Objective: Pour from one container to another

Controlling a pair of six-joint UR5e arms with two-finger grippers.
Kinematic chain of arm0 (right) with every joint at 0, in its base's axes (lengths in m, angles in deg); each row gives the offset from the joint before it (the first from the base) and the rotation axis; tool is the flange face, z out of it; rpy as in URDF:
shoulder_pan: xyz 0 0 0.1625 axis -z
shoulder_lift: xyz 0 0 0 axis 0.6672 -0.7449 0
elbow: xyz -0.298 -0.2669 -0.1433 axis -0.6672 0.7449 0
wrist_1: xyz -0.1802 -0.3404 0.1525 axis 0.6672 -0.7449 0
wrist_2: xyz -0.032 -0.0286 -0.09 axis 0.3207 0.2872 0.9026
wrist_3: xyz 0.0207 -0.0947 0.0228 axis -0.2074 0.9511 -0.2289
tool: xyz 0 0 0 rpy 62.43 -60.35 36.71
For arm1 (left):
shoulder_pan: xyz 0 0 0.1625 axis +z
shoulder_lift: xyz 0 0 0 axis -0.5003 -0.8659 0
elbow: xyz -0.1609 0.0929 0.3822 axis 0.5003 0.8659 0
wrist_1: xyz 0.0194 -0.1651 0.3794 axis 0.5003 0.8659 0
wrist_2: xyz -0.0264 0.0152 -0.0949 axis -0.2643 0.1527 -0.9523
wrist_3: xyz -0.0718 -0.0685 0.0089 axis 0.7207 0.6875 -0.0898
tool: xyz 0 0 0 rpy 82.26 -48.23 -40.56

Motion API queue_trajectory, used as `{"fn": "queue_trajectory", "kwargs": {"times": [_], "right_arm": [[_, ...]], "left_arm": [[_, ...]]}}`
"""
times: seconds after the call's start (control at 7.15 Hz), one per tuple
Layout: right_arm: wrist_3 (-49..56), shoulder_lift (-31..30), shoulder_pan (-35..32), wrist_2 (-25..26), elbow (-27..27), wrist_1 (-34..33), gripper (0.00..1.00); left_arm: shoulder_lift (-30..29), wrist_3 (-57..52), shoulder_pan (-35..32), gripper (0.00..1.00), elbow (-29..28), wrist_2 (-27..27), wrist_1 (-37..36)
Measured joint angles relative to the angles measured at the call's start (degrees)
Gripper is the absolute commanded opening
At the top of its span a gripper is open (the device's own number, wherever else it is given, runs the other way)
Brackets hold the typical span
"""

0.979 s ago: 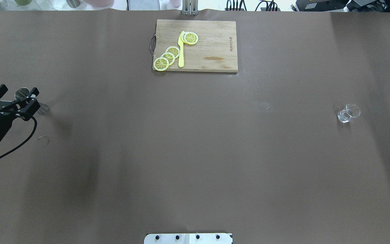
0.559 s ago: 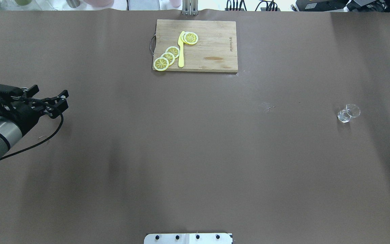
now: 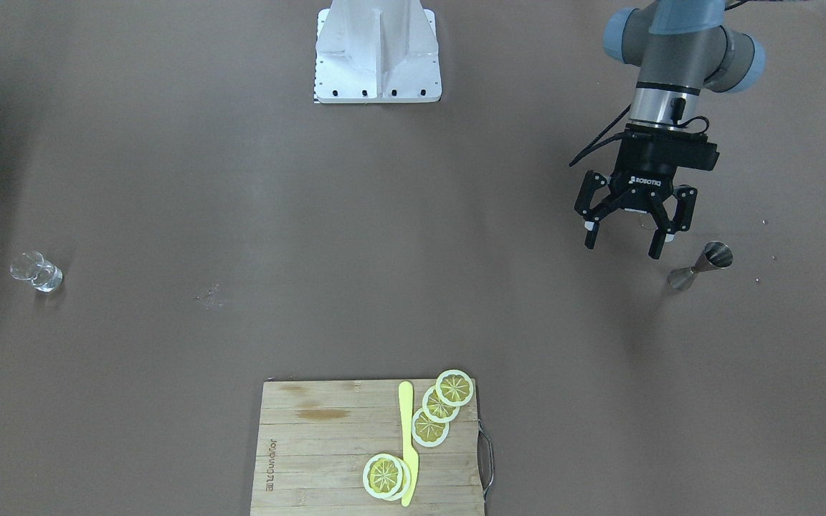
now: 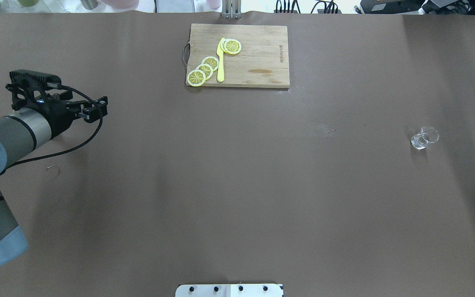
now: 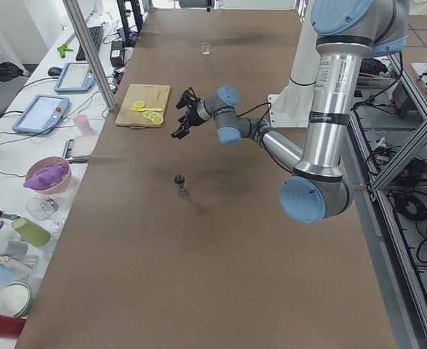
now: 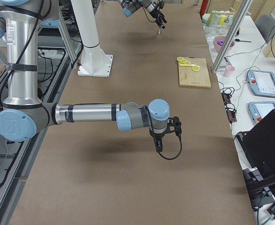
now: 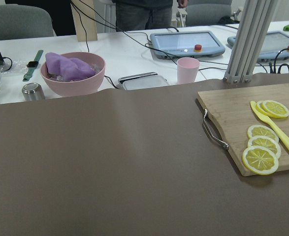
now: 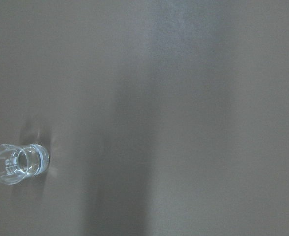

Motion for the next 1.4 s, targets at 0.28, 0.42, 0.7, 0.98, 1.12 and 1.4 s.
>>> {"fn": "queue_trajectory", "kwargs": {"times": [0.28, 0.42, 0.7, 0.98, 1.12, 1.4], "right_arm": [[0.00, 0.02, -0.03, 0.06, -0.16, 0.00, 1.00], [0.01, 0.01, -0.14, 0.03, -0.28, 0.00, 1.00], [0.06, 0.01, -0.67, 0.01, -0.38, 0.00, 1.00], [0.01, 0.07, -0.84, 0.20, -0.39, 0.00, 1.00], [0.02, 0.06, -0.89, 0.29, -0.38, 0.00, 1.00], [0.02, 0.08, -0.95, 0.83, -0.37, 0.00, 1.00]], "left_arm": [[-6.84, -8.62, -8.18, 0.97, -2.42, -10.94, -10.36], [-8.86, -14.71, -12.40, 0.97, -3.44, -16.39, -15.63], [-9.92, -26.35, -21.61, 0.97, -4.74, -28.99, -24.40], [-8.60, -35.53, -29.58, 0.97, -8.10, -39.95, -26.78], [-6.20, -38.34, -32.97, 0.98, -8.78, -42.80, -27.04], [2.00, -42.16, -39.72, 0.98, -9.11, -49.33, -27.15]]}}
